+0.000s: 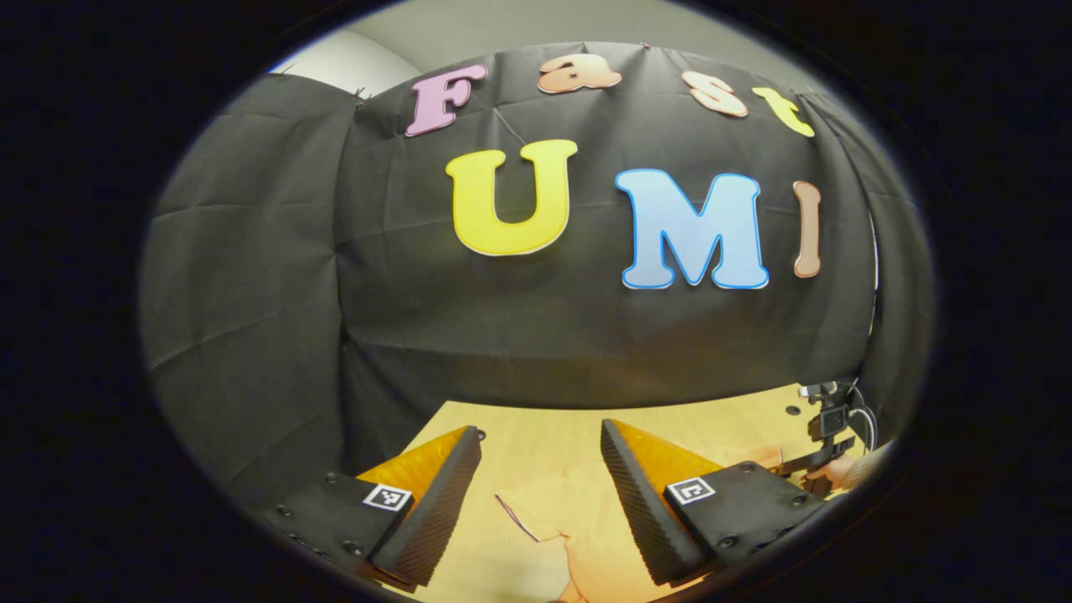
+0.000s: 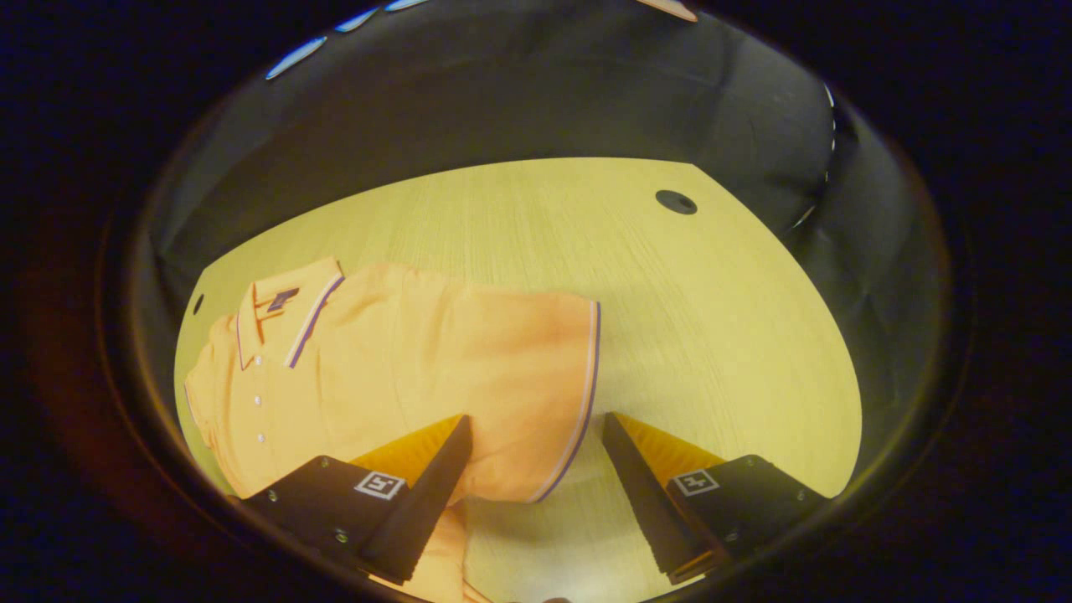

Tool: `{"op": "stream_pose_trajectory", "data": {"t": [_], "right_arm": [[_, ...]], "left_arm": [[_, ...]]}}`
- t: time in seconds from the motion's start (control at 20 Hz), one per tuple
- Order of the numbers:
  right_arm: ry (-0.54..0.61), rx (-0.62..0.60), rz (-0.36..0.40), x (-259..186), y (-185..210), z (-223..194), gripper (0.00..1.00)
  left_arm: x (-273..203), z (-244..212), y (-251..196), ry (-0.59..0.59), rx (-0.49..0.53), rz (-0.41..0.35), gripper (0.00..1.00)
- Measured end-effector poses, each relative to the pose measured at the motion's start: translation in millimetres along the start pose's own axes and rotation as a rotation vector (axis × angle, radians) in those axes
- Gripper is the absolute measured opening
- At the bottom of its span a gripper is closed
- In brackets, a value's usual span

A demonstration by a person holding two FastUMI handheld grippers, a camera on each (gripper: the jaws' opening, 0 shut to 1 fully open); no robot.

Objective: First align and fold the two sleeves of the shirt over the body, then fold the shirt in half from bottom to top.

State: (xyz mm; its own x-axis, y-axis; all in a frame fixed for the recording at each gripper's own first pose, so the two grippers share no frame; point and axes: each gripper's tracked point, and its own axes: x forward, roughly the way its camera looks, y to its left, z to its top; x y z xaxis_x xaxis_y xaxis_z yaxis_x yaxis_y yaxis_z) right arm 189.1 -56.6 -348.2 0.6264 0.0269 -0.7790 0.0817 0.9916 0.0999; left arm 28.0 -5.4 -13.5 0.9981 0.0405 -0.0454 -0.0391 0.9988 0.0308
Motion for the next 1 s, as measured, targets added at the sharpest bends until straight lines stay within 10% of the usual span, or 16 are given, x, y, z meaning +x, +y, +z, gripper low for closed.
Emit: {"op": "stream_pose_trajectory", "data": {"t": [0.1,0.35,0.55,1.0], "right_arm": [[0.002,-0.006,0.012,1.0,0.6,0.2,0.97],[0.023,0.023,0.040,0.7,2.5,3.0,0.34],[0.013,0.037,0.036,2.8,10.5,4.8,0.02],[-0.156,-0.115,0.134,-37.6,85.0,50.6,0.02]], "left_arm": [[1.4,-1.1,-1.8,0.002,-0.002,-0.003,0.97],[1.2,-4.0,-3.7,0.009,-0.010,-0.007,0.94],[3.0,-5.9,-1.4,0.016,-0.015,-0.004,0.95],[5.2,-4.3,-0.5,0.009,-0.006,-0.007,0.98]]}}
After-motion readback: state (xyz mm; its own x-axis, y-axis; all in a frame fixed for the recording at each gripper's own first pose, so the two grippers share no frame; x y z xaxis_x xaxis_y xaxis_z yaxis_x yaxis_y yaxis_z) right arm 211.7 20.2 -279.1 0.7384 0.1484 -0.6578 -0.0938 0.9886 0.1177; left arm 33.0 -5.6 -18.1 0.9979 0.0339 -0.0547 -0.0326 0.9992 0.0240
